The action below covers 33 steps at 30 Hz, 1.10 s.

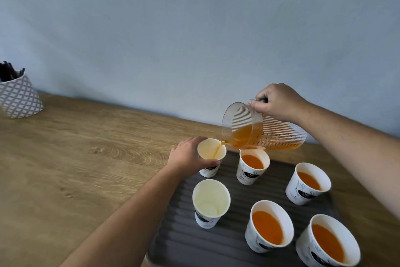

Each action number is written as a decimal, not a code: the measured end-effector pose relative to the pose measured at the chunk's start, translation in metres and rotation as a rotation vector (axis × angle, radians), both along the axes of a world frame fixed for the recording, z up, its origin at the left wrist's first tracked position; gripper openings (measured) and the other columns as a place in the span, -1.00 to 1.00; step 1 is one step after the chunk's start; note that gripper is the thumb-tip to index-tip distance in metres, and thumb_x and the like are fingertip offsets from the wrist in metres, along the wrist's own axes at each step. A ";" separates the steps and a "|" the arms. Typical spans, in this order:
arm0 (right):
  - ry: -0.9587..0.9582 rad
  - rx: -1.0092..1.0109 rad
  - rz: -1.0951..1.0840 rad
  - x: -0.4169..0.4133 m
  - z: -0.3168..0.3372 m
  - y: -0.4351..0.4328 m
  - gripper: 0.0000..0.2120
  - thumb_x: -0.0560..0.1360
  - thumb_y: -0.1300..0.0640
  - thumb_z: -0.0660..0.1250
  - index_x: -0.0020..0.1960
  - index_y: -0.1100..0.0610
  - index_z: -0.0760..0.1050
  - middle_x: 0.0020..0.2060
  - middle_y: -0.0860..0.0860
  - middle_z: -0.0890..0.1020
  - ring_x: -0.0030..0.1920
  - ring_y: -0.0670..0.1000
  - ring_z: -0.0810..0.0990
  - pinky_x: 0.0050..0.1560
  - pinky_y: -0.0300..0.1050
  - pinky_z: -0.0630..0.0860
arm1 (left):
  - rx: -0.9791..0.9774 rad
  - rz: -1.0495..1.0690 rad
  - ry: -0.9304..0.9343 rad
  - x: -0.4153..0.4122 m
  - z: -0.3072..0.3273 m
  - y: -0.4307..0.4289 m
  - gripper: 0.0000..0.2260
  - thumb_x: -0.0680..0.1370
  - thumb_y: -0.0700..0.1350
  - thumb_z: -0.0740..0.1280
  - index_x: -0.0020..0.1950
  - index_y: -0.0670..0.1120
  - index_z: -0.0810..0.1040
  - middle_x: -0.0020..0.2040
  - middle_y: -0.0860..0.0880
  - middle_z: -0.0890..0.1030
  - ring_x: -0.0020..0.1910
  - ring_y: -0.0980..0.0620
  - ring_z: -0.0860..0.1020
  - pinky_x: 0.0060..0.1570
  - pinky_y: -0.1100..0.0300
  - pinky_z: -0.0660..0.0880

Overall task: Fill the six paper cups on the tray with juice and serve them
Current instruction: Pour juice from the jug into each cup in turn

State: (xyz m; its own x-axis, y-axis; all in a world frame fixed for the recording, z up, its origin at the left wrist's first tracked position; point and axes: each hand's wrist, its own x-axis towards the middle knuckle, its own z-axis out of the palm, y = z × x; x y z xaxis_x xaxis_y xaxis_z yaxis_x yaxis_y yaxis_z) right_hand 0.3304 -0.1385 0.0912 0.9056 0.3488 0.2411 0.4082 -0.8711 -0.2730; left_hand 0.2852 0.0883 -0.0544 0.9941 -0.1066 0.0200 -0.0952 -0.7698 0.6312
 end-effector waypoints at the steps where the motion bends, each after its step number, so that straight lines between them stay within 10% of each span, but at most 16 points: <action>1: 0.000 -0.004 0.000 0.000 0.000 0.000 -0.50 0.51 0.01 0.32 -0.55 0.11 0.28 -0.61 0.00 0.30 -0.50 0.01 0.27 -0.37 -0.11 0.26 | 0.002 0.000 0.003 -0.001 0.000 0.000 -0.33 0.28 0.30 0.46 0.33 0.19 0.38 0.28 0.13 0.51 0.29 0.03 0.42 0.26 -0.06 0.36; 33: -0.032 -0.066 -0.022 -0.002 0.008 0.000 -0.52 0.51 -0.02 0.31 -0.54 0.10 0.33 -0.59 0.00 0.34 -0.50 0.00 0.29 -0.37 -0.10 0.26 | 0.033 0.008 0.031 -0.002 0.004 -0.001 -0.31 0.29 0.31 0.44 0.37 0.20 0.34 0.31 0.11 0.50 0.31 0.01 0.41 0.27 -0.06 0.34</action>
State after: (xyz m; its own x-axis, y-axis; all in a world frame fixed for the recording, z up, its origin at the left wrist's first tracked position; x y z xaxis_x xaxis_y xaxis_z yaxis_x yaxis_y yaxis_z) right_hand 0.3284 -0.1390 0.0997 0.9054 0.3449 0.2474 0.3963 -0.8957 -0.2016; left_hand 0.2834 0.0870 -0.0503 0.9950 -0.0990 -0.0145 -0.0699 -0.7909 0.6079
